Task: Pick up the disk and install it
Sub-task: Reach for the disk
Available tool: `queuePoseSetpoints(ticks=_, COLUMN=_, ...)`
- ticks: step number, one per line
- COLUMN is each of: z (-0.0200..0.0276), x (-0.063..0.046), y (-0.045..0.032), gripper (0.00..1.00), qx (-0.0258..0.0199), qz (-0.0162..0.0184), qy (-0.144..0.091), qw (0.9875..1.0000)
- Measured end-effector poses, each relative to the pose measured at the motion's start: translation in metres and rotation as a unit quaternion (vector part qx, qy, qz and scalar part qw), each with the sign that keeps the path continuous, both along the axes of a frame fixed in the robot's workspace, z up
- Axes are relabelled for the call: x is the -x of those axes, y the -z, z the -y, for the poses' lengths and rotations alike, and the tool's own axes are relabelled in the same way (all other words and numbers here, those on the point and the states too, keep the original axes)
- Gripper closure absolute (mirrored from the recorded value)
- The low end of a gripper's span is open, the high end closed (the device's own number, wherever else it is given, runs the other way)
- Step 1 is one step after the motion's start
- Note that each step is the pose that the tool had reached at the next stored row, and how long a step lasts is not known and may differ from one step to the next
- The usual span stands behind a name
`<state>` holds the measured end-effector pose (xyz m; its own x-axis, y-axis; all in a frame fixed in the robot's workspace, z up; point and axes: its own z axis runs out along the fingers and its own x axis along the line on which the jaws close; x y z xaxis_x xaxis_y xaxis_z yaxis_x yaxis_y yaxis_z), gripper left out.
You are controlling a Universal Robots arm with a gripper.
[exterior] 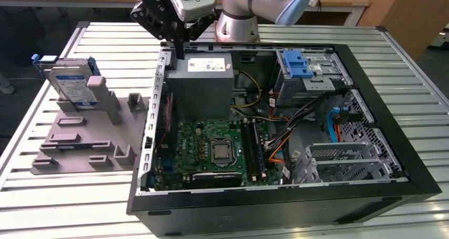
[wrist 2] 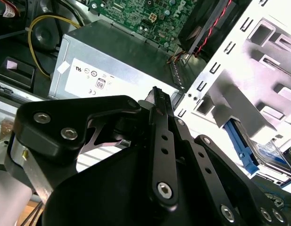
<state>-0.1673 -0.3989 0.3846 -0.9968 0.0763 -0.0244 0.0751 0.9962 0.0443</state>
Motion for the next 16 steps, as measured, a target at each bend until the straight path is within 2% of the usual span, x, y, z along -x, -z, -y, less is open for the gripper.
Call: queuePoseSetpoints(ticks=16, z=0.0000, x=0.0032, y=0.0014, gripper=0.89, qx=0.0000, qz=0.0000, qy=0.000, qw=1.0000)
